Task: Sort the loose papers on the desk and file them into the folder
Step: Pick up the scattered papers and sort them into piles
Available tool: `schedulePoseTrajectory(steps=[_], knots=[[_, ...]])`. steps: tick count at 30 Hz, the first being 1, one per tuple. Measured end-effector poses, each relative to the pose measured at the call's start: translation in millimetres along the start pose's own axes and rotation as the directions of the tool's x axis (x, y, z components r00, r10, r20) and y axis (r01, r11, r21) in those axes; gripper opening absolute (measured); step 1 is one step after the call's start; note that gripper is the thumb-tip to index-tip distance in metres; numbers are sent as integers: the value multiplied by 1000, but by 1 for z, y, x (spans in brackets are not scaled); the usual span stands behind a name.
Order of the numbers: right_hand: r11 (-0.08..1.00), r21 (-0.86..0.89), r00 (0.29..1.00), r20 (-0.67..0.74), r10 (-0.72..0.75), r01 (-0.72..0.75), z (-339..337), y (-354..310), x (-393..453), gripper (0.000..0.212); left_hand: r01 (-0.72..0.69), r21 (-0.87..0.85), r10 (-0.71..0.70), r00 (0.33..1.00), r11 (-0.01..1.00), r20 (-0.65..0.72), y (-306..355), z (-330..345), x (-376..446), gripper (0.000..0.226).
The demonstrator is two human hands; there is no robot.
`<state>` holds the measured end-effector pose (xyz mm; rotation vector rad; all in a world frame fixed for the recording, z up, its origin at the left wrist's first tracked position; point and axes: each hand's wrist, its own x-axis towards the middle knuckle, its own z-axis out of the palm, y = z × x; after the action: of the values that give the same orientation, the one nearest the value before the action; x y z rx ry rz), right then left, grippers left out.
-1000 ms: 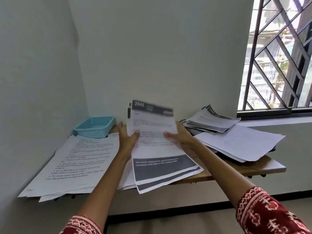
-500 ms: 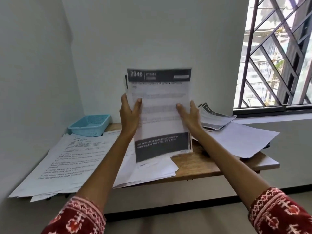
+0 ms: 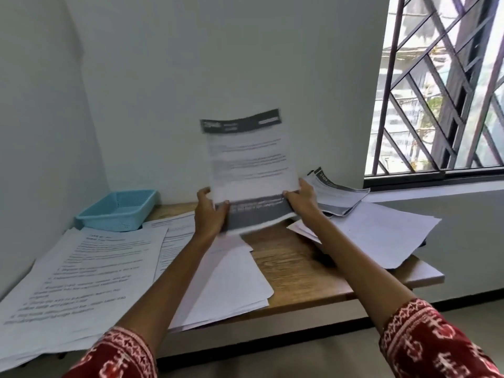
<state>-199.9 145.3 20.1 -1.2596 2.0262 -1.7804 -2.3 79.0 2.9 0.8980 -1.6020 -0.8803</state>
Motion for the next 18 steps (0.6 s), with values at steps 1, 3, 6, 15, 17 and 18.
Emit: schedulePoseTrajectory(steps=[1, 3, 6, 15, 17, 18], knots=[[999, 3, 998, -56, 38, -38, -10, 0, 10, 38, 25, 14, -26, 998, 1000, 64, 2, 10, 6, 55], [993, -20, 980, -161, 115, -119, -29, 4, 29, 42, 12, 66, -23, 986, 998, 166, 6, 31, 18, 57], [951, -48, 923, -258, 284, -306, -55, 20, 55, 59, -113, 188, 53, 952, 976, 301, 14, 67, 35, 50], [736, -450, 862, -284, 420, -506, -72, 69, 103, 47, -495, 405, 124, 736, 769, 665, 7, 177, 43, 50], [640, -599, 874, -264, 409, -481, -72, 72, 103, 34, -529, 430, 92, 702, 732, 706, 1, 186, 47, 48], [594, -657, 878, -251, 408, -464, -71, 74, 103, 28, -537, 443, 65, 685, 718, 725, -2, 188, 48, 45]])
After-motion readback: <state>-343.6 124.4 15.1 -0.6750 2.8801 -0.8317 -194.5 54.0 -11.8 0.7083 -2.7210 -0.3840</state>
